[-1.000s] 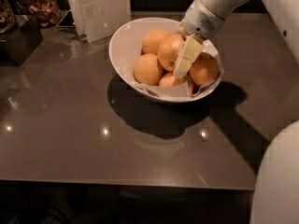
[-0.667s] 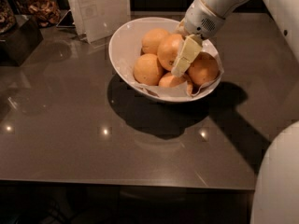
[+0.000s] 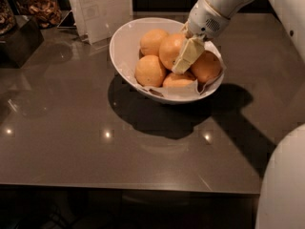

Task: Pick orange from white bowl

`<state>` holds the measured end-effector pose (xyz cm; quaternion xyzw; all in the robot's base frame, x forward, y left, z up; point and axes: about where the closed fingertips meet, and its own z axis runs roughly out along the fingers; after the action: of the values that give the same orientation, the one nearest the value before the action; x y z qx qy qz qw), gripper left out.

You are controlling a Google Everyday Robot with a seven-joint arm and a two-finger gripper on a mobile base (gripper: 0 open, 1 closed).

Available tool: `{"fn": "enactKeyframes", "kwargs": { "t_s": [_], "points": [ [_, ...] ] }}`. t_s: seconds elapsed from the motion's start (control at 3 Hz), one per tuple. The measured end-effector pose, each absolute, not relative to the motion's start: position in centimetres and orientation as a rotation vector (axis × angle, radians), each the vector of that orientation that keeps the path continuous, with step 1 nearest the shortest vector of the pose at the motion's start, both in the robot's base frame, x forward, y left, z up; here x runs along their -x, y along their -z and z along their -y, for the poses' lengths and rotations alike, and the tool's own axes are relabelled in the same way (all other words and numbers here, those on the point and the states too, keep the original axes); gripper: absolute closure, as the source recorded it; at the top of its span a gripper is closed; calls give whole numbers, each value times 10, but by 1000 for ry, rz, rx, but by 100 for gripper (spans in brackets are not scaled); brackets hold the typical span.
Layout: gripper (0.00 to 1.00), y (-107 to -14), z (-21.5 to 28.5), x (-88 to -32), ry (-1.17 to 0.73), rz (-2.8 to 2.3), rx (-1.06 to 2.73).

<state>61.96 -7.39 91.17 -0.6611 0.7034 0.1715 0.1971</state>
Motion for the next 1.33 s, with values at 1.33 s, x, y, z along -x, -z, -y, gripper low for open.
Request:
{"fn": "enactKeyframes", "kwargs": {
  "t_s": [1.33],
  "points": [
    [100,-918,73,-622,-484,-1953,1844]
  ]
}}
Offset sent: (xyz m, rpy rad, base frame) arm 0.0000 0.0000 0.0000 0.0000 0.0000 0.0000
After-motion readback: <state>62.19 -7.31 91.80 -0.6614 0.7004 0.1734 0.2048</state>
